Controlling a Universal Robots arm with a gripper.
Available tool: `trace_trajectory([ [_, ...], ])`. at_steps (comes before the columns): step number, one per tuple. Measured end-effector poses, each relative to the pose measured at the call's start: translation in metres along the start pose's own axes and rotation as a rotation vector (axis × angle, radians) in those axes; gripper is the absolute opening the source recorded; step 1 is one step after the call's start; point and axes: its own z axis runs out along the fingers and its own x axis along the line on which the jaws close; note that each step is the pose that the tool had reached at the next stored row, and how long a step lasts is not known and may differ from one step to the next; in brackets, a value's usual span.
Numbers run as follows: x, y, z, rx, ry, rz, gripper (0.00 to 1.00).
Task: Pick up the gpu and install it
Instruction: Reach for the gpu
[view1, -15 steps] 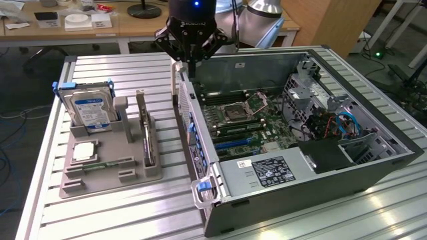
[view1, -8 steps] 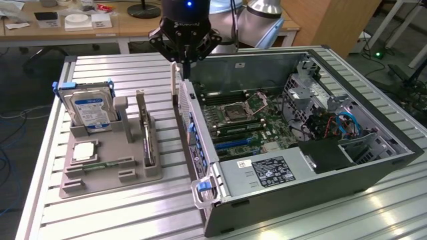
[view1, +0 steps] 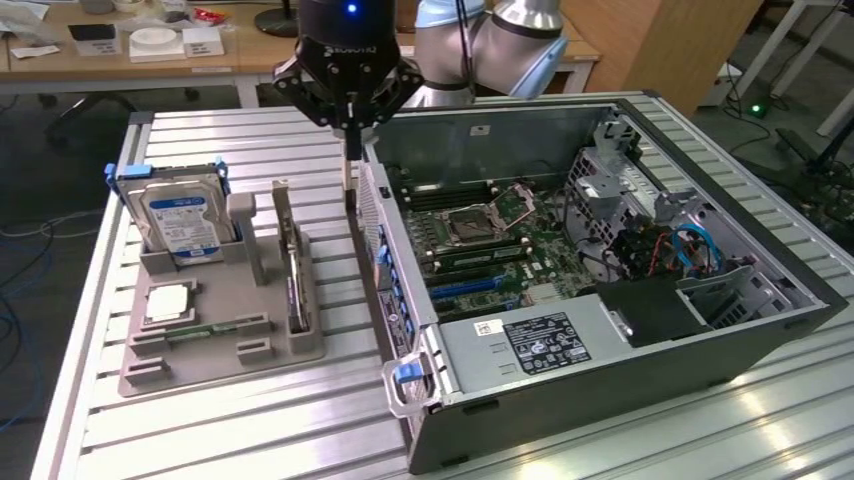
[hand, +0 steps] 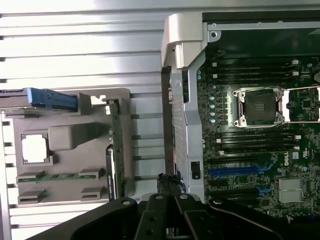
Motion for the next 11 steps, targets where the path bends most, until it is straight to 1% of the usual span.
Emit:
trace_trajectory([
  [11, 0.019, -0.0048, -0.0005, 0.0000, 0.0001, -0.002, 0.10],
])
